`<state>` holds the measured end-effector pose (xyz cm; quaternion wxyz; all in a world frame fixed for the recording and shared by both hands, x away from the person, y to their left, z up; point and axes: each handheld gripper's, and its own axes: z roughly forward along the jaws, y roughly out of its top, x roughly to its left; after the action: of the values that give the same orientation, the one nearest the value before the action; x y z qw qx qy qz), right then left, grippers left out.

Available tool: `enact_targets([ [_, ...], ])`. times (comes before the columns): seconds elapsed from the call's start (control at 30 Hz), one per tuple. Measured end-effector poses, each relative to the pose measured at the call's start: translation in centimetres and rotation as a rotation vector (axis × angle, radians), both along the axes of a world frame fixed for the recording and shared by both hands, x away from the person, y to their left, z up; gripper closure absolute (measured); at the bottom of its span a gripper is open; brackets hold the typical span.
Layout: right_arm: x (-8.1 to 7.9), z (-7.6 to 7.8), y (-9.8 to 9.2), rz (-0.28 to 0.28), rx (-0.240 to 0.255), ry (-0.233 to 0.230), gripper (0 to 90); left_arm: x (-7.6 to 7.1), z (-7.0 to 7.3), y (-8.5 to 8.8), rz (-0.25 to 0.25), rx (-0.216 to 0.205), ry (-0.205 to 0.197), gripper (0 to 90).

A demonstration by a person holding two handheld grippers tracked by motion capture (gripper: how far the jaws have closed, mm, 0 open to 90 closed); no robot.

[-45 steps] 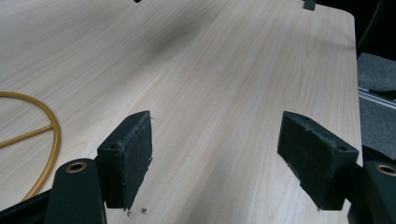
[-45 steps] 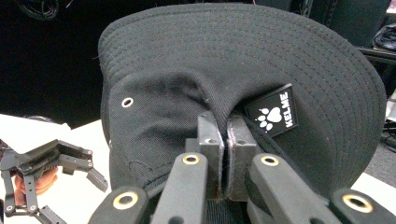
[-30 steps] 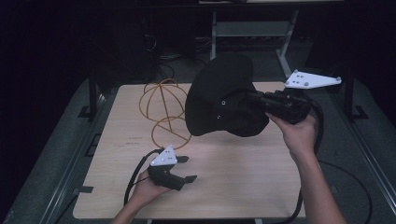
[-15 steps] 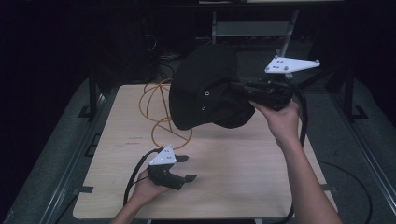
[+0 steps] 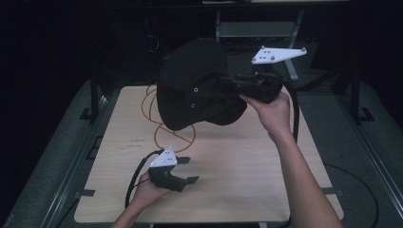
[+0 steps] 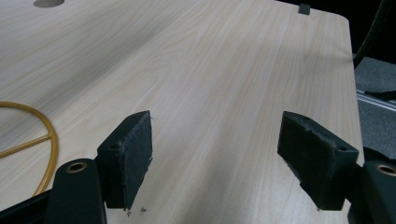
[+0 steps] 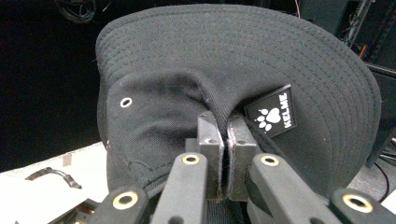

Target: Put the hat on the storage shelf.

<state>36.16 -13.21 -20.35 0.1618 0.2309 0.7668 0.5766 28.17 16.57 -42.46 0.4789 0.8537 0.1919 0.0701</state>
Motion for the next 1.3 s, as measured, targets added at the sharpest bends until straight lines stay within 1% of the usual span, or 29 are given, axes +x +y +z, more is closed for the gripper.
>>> enact_targets([
  [0.17, 0.8, 0.4, 1.4, 0.025, -0.009, 0.006, 86.8, 0.0, 0.1, 0.2, 0.0, 0.005, -0.003, 25.8],
  [0.2, 0.8, 0.4, 1.4, 0.025, -0.009, 0.006, 86.8, 0.0, 0.1, 0.2, 0.0, 0.003, -0.003, 25.8],
  [0.23, 1.1, 0.5, 1.8, 0.038, -0.014, 0.009, 86.8, 0.0, 0.1, 0.2, 0.0, 0.003, -0.003, 25.8],
  [0.37, 1.6, 0.6, 2.4, 0.049, -0.022, 0.014, 86.8, 0.0, 0.1, 0.1, -0.002, 0.005, -0.007, 25.9],
  [0.5, 2.1, 0.9, 3.2, 0.06, -0.019, 0.016, 86.8, 0.0, 0.1, 0.1, -0.003, 0.003, -0.008, 25.9],
  [0.73, 2.9, 1.4, 4.3, 0.065, -0.032, 0.023, 86.8, 0.1, 0.2, 0.3, 0.004, -0.007, -0.007, 25.8],
  [0.8, 3.2, 1.6, 4.5, 0.069, -0.032, 0.017, 86.8, 0.1, 0.2, 0.3, 0.006, -0.016, -0.005, 25.9],
  [0.87, 3.5, 1.7, 4.8, 0.07, -0.029, 0.022, 86.8, 0.1, 0.2, 0.3, 0.005, -0.021, -0.008, 25.9],
  [1.3, 5.2, 2.4, 6.8, 0.085, -0.053, 0.045, 86.8, 0.4, 0.2, 0.4, -0.002, -0.019, -0.006, 25.8],
])
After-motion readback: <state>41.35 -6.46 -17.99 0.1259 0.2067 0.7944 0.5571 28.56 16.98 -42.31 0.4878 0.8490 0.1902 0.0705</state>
